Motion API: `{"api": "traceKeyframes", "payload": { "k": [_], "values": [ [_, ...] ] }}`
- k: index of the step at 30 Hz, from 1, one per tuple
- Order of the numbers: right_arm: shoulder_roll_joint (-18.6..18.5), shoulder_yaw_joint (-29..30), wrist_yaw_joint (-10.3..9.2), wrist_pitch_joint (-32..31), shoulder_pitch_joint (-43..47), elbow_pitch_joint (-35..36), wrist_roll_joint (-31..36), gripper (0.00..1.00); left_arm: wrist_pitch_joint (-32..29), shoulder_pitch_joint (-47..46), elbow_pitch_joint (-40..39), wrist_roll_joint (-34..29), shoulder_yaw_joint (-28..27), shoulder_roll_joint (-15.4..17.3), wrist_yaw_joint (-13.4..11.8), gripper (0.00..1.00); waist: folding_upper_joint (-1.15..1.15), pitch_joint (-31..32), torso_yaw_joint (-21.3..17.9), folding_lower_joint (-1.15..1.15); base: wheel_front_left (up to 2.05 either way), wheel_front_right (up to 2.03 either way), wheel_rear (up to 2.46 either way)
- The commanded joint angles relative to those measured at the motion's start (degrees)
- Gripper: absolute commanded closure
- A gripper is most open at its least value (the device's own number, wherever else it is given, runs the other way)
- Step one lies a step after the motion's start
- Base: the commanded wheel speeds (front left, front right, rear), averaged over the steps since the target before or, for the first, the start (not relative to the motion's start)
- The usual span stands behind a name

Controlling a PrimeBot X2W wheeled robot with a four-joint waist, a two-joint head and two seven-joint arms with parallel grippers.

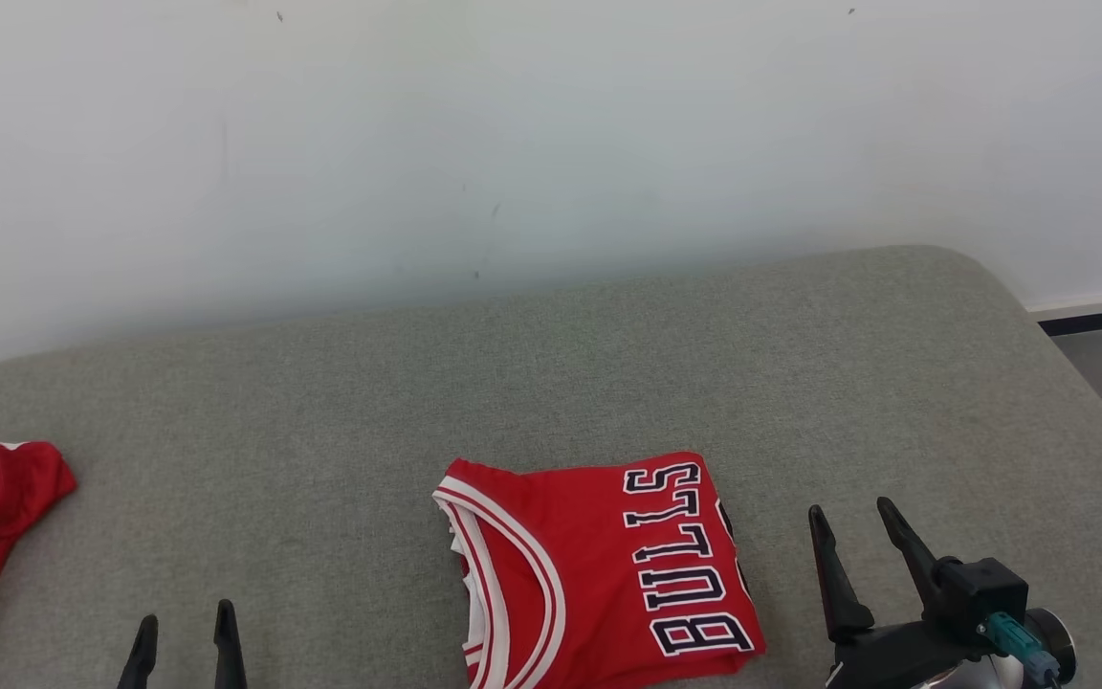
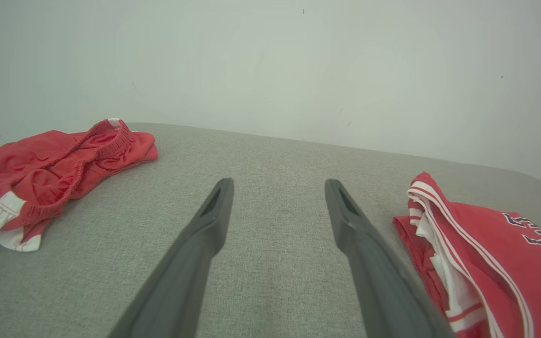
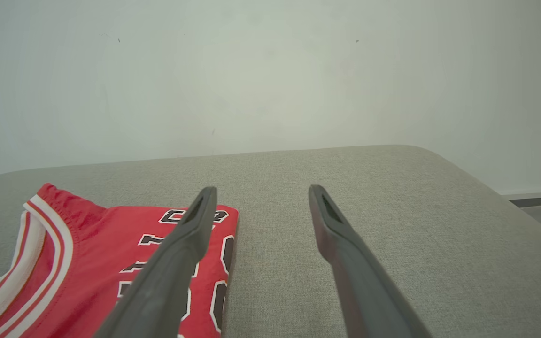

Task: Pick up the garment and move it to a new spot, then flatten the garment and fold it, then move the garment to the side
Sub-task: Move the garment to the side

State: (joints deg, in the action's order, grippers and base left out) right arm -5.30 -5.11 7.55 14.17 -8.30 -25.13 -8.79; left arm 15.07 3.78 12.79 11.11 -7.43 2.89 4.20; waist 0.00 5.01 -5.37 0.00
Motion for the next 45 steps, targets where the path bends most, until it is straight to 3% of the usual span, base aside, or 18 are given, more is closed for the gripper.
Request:
{"api": "traceKeyframes", "payload": {
  "k": [1,12,19,25,38,45],
  "values": [
    [-0.36,-0.03,-0.14,0.29,-0.51,-0.08,0.53,0.0,0.1,0.5,-0.27,0.49,0.13,0.03,-0.08,0.0,0.0,-0.06,0.08,0.0,0.0,0.0,0.0],
    [-2.31,-1.97,-0.14,-2.4,-3.96,0.86,-0.2,0.0,0.1,0.58,-1.11,0.77,1.51,0.03,-0.83,0.0,0.0,-1.09,1.93,0.0,0.0,0.0,0.0],
    [-4.2,-5.44,-0.14,-18.61,-11.72,-4.37,-9.17,0.0,0.1,-1.33,-1.88,-0.04,2.05,0.03,-0.62,0.0,0.0,-2.79,3.87,0.0,0.0,0.0,0.0],
    [-5.24,-6.91,-0.14,-31.78,-14.47,-12.85,-12.91,0.0,0.1,-3.79,-1.87,-0.6,3.37,0.03,-0.1,0.0,0.0,-4.15,6.55,0.0,0.0,0.0,0.0],
    [-3.98,-5.51,-0.14,-38.19,-16.59,-20.33,-13.55,0.0,0.1,-8.45,-3.07,-1.4,5.5,0.03,0.75,0.0,0.0,-7.98,10.12,0.0,0.0,0.0,0.0],
    [-4.39,-9.08,0.0,-43.57,-18.13,-21.81,-15.35,0.03,0.1,-9.48,-3.51,-1.0,5.96,0.02,0.77,0.0,0.0,-9.42,11.13,0.0,0.0,0.0,0.0]
  ]
}}
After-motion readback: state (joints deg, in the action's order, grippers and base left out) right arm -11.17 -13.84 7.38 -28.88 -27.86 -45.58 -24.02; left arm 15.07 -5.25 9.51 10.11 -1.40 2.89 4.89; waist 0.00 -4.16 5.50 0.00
